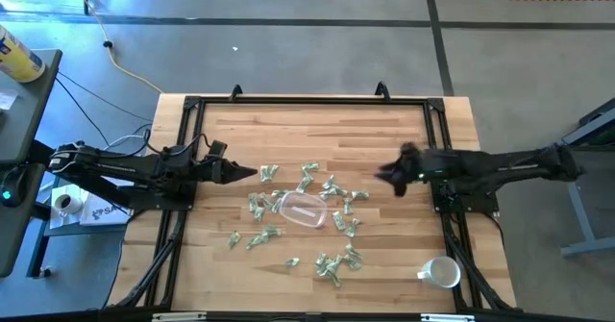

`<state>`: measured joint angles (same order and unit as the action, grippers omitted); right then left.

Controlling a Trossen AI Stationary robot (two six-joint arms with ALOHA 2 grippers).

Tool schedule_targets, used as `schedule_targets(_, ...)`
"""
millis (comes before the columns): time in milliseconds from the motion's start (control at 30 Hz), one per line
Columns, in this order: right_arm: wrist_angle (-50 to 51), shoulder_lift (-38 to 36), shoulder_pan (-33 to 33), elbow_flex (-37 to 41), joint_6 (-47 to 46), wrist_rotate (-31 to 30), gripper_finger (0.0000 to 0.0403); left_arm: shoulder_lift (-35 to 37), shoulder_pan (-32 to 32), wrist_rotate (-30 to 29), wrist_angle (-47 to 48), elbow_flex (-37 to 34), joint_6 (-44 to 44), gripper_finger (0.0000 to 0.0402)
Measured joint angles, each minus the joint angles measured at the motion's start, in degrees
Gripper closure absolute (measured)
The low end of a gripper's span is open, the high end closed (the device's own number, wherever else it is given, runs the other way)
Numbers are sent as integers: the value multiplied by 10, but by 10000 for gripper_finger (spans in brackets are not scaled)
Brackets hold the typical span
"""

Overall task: Pick and place Stevia / Truvia into bins
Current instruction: Put the green stevia packet into the transparent bin

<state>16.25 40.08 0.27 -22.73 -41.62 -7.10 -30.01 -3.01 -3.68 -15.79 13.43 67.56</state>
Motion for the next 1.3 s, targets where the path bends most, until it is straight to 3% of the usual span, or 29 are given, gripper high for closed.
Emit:
schedule_targets(133,31,151,-10,-47,158,41,214,1,0,6,13,0,-21,73)
schedule_targets(267,68,279,-11,-82,239,24,214,0,0,6,32,0,-27,73)
schedule_targets(467,60,409,-10,-129,362,53,214,0,0,7,53,0,-28,73)
schedule_targets(633,54,483,-10,-167,404,95,214,0,0,7,67,0,-28,73)
schedule_targets(767,51,522,-10,-191,390,96,218,0,0,8,74,0,-28,73)
schedule_targets(867,55,537,-14,-203,364,94,244,0,0,8,83,0,-27,73)
schedule_targets(1100,115,539,-14,-229,327,76,387,0,0,8,95,0,-28,73)
schedule_targets(1200,162,532,-14,-266,301,97,385,0,0,6,101,0,-28,73)
schedule_targets(1300,146,513,-15,-330,282,110,390,0,0,-3,99,0,-28,73)
